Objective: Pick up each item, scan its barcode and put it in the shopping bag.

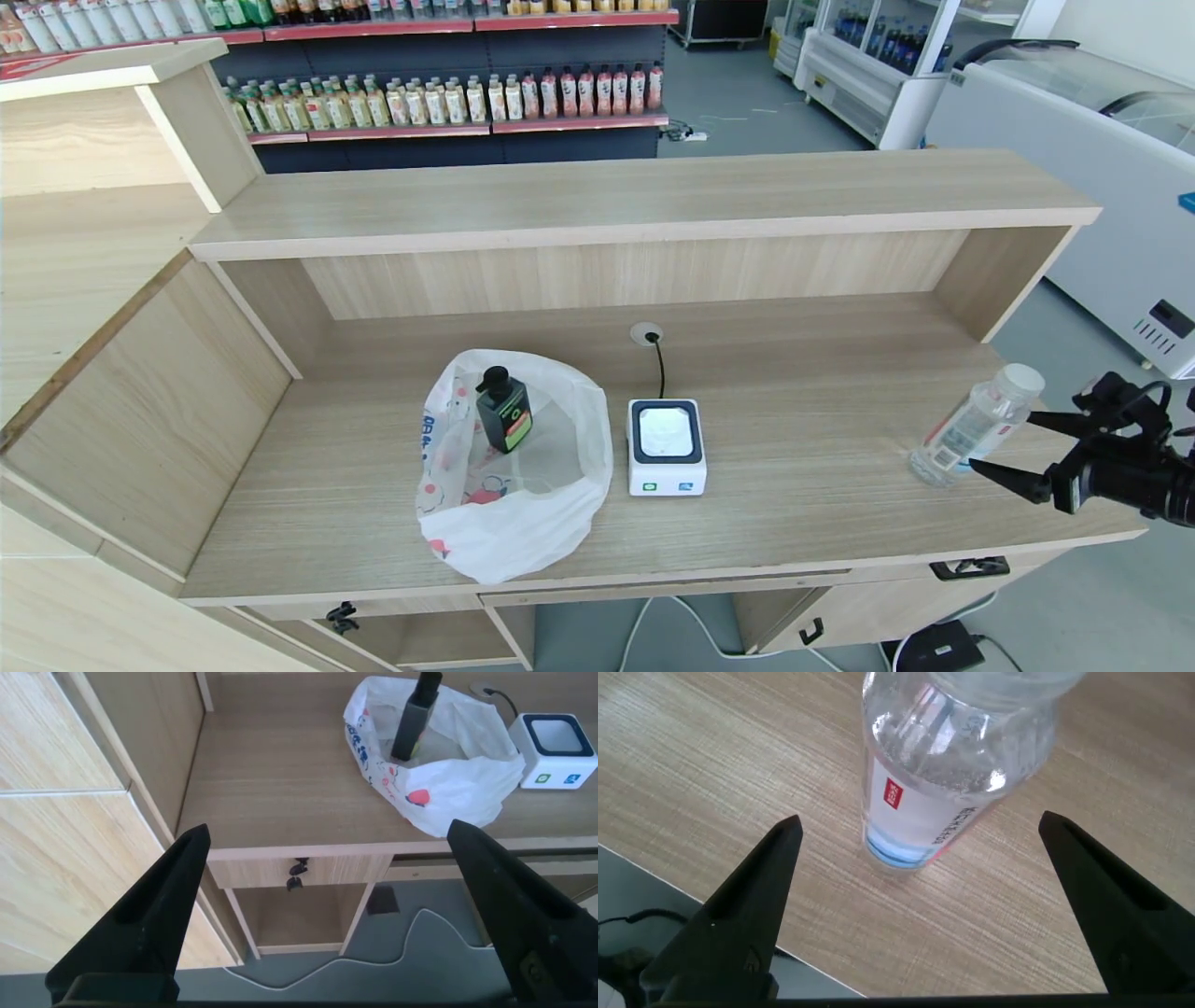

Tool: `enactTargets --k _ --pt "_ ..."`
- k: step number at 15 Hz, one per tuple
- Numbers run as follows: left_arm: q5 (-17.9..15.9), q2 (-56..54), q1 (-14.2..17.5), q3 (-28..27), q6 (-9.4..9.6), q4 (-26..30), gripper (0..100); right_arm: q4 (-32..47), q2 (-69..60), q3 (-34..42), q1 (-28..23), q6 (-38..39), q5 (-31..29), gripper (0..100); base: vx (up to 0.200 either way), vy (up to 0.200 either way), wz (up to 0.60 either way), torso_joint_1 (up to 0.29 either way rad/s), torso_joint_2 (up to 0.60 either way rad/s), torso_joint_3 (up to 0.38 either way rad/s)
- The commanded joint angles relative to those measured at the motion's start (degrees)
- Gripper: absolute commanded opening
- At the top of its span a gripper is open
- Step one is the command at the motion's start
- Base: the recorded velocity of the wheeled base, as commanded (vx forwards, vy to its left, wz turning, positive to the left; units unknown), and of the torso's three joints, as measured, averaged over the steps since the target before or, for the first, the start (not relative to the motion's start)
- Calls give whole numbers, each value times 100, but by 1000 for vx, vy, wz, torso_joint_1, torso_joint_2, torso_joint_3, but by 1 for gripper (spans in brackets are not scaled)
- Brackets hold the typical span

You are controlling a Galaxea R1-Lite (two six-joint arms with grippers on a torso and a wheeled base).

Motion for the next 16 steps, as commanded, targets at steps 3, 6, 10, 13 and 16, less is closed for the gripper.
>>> enactTargets --k 3,6,10,13,16 --pt "3 -2 2 0 -6 0 100 -237 362 -257 156 30 2 100 0 0 0 0 0 0" --pt "-6 -2 2 0 -6 0 100 -290 486 -336 226 39 2 100 0 0 0 0 0 0" --pt "-6 -2 2 0 3 0 100 -334 609 -485 420 48 2 100 0 0 0 0 0 0" --pt "3 -2 2 0 3 0 100 -413 688 -565 490 83 2 100 0 0 0 0 0 0" --pt "3 -2 2 0 -6 0 100 -413 767 -652 578 83 2 100 0 0 0 0 0 0"
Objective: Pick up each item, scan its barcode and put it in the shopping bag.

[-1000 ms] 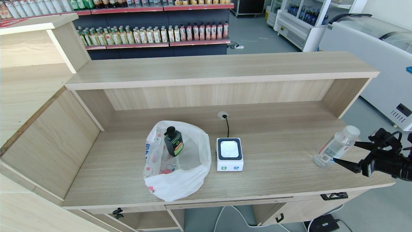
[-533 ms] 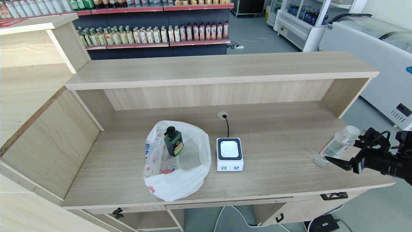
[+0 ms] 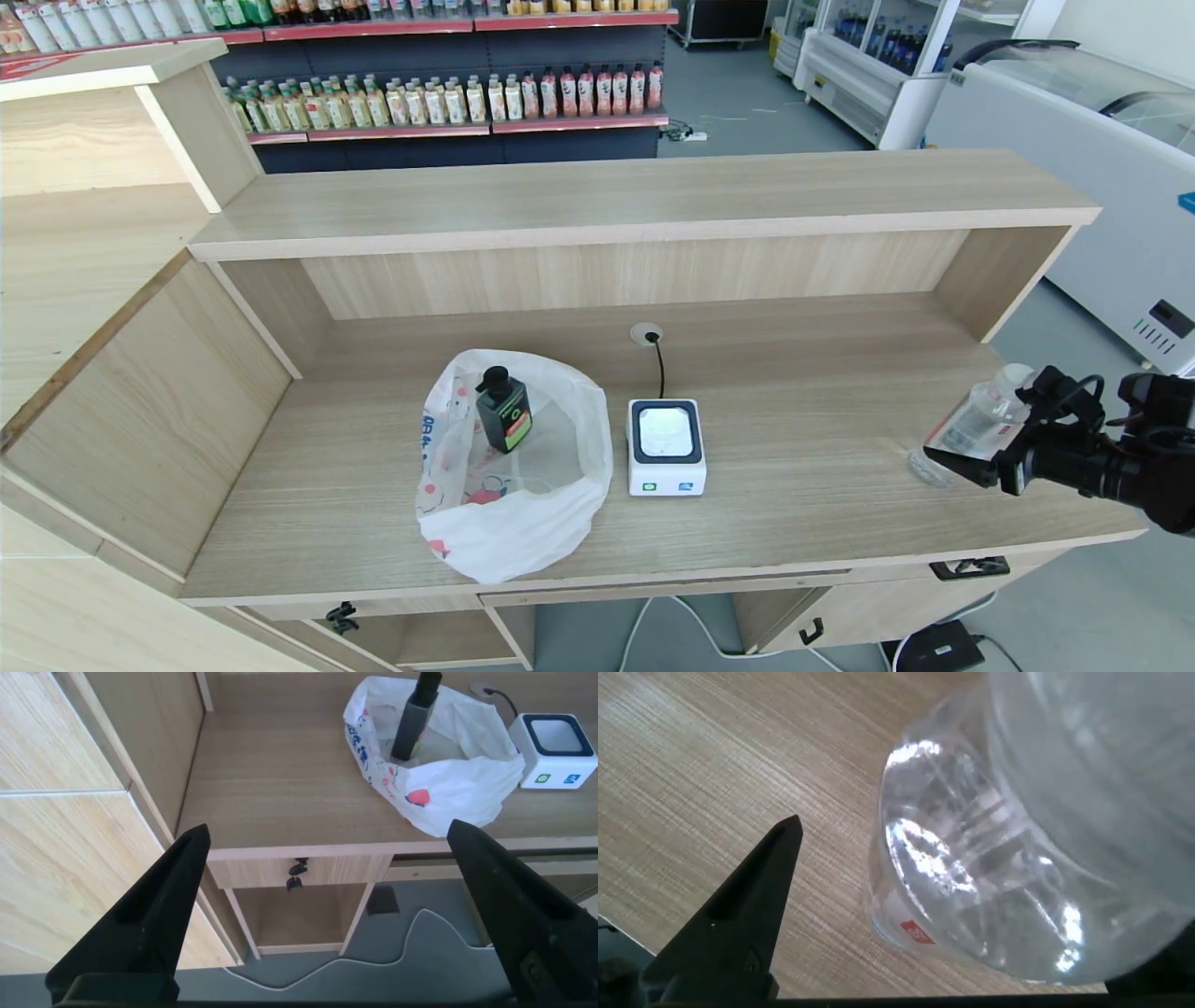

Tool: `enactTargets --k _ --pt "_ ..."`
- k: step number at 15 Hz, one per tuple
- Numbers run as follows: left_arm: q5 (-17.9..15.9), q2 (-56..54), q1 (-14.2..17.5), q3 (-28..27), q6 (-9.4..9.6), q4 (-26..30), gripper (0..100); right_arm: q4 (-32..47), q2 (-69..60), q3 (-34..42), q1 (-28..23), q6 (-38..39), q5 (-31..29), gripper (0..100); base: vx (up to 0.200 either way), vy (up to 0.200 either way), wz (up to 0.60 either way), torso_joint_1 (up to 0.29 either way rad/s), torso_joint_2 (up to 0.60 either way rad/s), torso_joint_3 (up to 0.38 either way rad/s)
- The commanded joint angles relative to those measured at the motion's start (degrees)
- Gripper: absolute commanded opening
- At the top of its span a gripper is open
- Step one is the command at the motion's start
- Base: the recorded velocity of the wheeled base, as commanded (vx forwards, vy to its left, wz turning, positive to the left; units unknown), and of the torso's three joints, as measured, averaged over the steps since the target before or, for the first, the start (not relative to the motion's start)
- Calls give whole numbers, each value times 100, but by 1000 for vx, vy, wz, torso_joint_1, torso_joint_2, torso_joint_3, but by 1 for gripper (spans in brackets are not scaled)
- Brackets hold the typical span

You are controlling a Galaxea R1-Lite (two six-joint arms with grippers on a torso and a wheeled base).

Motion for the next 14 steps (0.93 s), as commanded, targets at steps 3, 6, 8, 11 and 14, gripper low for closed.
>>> enactTargets --k 3,6,8,11,14 --pt "-6 -2 2 0 -9 0 100 -18 118 -76 117 -3 2 100 0 0 0 0 0 0" --pt "-6 -2 2 0 0 0 100 -150 188 -76 196 6 2 100 0 0 0 0 0 0" --pt "3 -2 2 0 -9 0 100 -168 197 -111 214 24 2 100 0 0 0 0 0 0" --pt "3 -2 2 0 -9 0 100 -168 188 -120 223 41 2 0 0 0 0 0 0 0" --pt "3 -2 2 0 -9 0 100 -177 153 -120 258 41 2 0 0 0 0 0 0 0"
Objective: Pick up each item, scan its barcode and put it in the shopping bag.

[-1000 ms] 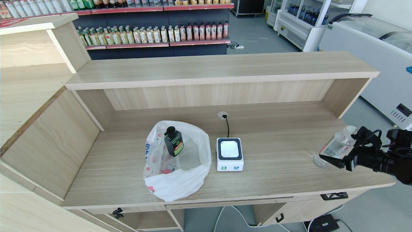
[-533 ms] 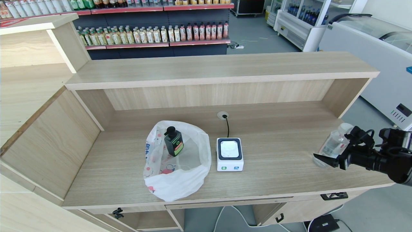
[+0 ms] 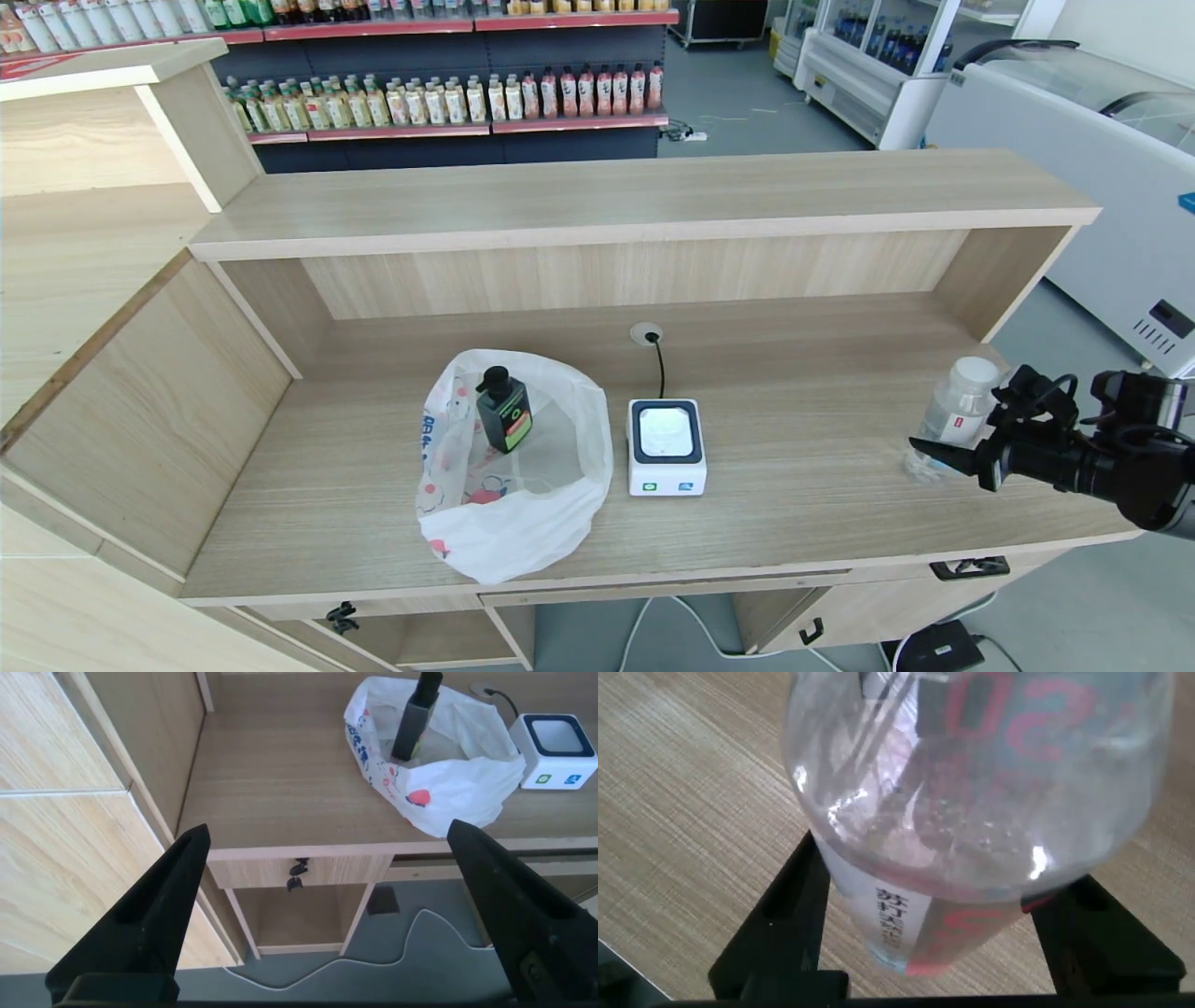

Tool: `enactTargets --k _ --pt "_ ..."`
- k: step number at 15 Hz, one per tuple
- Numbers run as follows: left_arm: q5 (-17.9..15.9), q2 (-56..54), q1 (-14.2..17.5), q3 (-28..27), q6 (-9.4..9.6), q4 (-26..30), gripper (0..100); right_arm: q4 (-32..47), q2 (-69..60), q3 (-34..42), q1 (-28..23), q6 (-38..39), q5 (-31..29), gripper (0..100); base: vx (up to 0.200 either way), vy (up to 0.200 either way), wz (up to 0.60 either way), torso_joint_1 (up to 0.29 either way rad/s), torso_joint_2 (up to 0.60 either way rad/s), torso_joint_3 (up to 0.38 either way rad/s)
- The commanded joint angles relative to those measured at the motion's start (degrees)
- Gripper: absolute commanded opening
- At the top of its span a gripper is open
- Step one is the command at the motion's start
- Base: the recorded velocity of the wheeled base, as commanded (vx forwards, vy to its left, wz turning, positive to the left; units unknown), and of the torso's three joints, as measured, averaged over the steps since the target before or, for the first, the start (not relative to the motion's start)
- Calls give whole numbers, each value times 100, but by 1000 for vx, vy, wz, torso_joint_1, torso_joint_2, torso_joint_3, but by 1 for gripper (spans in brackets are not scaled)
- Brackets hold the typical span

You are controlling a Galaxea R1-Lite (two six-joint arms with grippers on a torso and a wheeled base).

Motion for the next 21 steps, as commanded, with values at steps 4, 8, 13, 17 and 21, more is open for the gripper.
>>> enactTargets --k 4,8,13,17,21 --pt "0 -2 2 0 -9 0 100 9 -167 42 42 -5 4 0 0 0 0 0 0 0" --pt "-9 -2 2 0 0 0 100 62 -677 165 68 294 31 0 0 0 0 0 0 0" --pt "0 -2 2 0 0 0 100 18 -2092 218 631 2184 92 0 0 0 0 0 0 0" --pt "0 -2 2 0 -9 0 100 -61 -3050 -679 1993 3396 75 0 0 0 0 0 0 0" --pt "0 -2 2 0 0 0 100 800 -4157 -898 3136 4231 75 0 0 0 0 0 0 0"
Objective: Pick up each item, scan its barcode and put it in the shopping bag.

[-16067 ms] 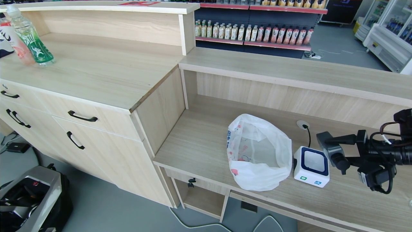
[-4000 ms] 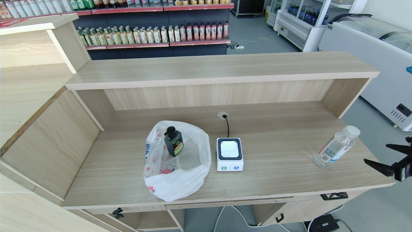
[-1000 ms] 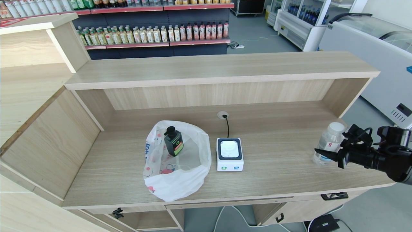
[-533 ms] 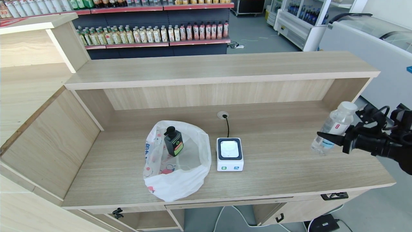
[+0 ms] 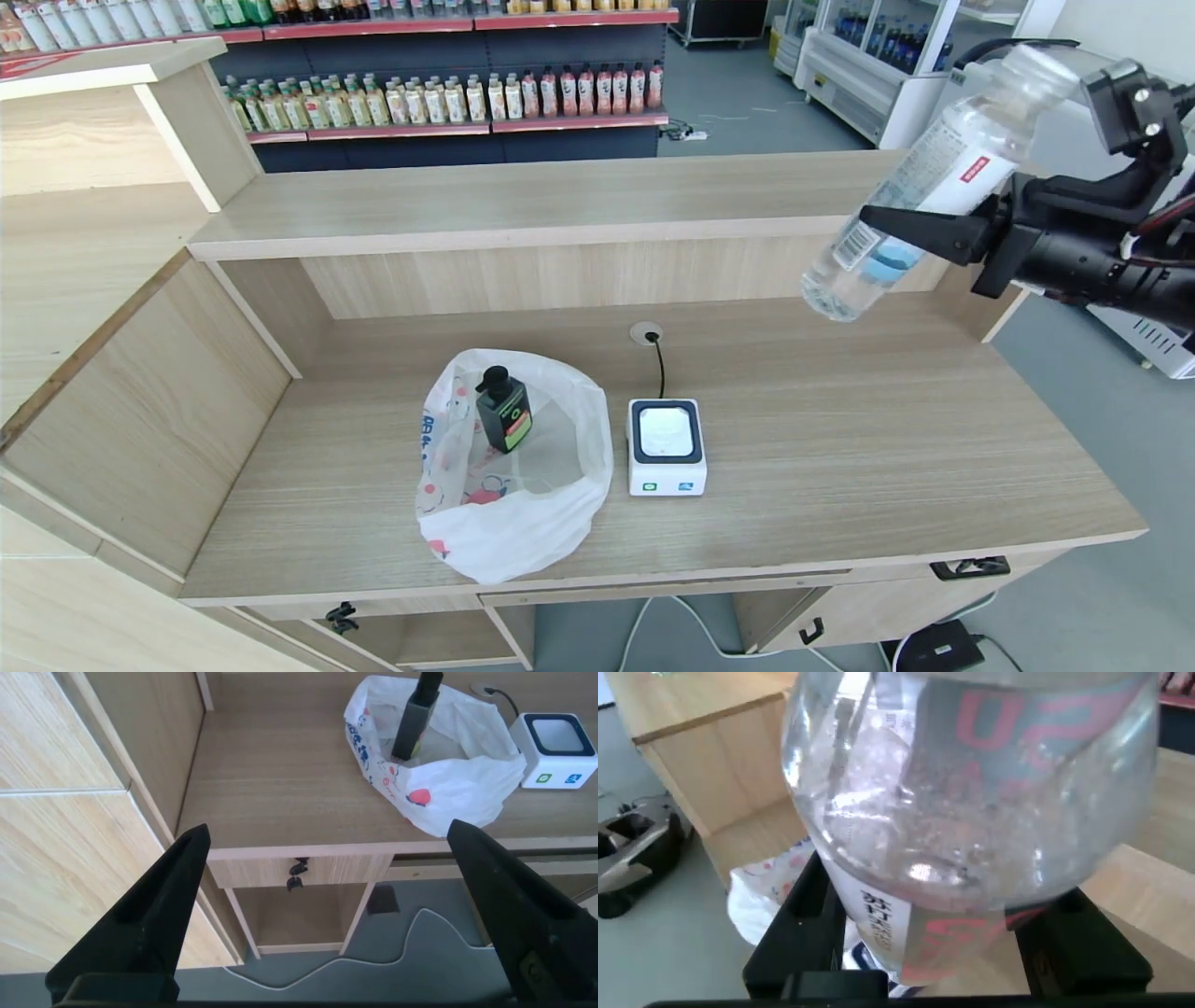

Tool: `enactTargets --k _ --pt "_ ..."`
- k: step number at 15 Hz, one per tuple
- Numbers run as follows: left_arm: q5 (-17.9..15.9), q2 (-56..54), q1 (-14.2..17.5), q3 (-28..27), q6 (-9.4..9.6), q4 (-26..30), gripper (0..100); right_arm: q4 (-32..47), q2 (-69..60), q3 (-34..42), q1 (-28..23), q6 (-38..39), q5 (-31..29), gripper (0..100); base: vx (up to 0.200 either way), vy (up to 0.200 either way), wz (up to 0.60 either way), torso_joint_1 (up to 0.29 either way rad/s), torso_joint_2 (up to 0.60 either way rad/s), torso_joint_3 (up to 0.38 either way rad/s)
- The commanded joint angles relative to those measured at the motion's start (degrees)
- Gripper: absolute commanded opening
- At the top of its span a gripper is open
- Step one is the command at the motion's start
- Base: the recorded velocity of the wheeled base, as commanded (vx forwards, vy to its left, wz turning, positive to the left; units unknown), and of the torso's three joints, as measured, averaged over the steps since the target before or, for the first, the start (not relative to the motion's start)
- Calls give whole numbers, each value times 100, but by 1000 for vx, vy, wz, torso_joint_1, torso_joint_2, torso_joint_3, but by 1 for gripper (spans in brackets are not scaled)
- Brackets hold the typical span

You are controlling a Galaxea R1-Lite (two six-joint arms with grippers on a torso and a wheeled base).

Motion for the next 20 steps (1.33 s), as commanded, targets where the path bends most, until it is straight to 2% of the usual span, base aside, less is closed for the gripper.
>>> enactTargets --k 1,3,4,6,9,12,15,20 --pt "0 -2 2 0 -6 0 100 758 -989 -77 703 150 -13 0 0 0 0 0 0 0" --pt "0 -2 2 0 -6 0 100 1531 -1217 -121 1011 274 -128 0 0 0 0 0 0 0" --pt "0 -2 2 0 -6 0 100 1979 -1366 -226 1266 379 -383 0 0 0 0 0 0 0" --pt "-9 -2 2 0 -6 0 100 2243 -1771 -270 2048 1029 -866 0 0 0 0 0 0 0" --pt "0 -2 2 0 -6 0 100 2524 -2131 -217 2883 1170 -1376 0 0 0 0 0 0 0" --pt "-9 -2 2 0 -6 0 100 2858 -2456 -24 3243 1161 -1402 0 0 0 0 0 0 0" --pt "-9 -2 2 0 3 0 100 2876 -2685 459 3340 906 -1420 0 0 0 0 0 0 0" --pt "0 -2 2 0 3 0 100 2902 -2685 389 3525 915 -1429 0 0 0 0 0 0 0"
